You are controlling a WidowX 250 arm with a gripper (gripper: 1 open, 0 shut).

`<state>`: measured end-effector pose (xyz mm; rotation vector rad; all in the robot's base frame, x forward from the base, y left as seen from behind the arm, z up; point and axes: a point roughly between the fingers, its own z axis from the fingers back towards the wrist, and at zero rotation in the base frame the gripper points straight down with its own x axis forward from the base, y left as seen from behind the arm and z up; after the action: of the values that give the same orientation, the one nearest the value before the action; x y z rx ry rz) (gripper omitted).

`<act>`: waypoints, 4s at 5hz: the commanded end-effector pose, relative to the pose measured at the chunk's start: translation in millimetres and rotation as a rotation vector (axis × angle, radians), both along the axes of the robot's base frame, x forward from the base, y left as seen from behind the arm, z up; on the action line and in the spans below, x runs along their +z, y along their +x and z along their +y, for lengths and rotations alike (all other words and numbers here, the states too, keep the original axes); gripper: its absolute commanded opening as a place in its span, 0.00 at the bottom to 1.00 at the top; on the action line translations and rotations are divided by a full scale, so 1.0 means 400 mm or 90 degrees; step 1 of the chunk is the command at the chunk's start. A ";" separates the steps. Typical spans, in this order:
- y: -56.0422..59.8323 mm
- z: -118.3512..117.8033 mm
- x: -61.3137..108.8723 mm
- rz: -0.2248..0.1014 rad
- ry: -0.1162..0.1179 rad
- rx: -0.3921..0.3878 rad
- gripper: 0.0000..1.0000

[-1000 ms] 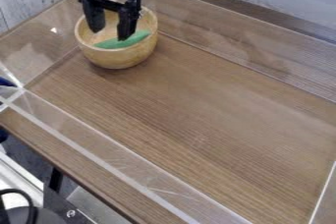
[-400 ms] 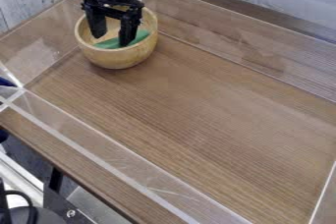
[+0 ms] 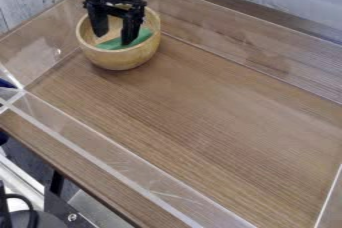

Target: Remove the green block from inside the brown bowl and put it on the table

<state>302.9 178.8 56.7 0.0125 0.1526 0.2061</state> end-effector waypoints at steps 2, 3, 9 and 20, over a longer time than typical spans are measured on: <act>0.030 0.019 0.042 -0.031 0.020 0.002 1.00; 0.032 0.021 0.042 -0.029 0.019 0.003 1.00; 0.039 0.017 0.076 -0.044 0.010 0.014 0.00; 0.057 -0.182 0.260 -0.121 -0.047 -0.100 1.00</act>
<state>321.2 102.9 141.0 -0.0906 0.0355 0.0436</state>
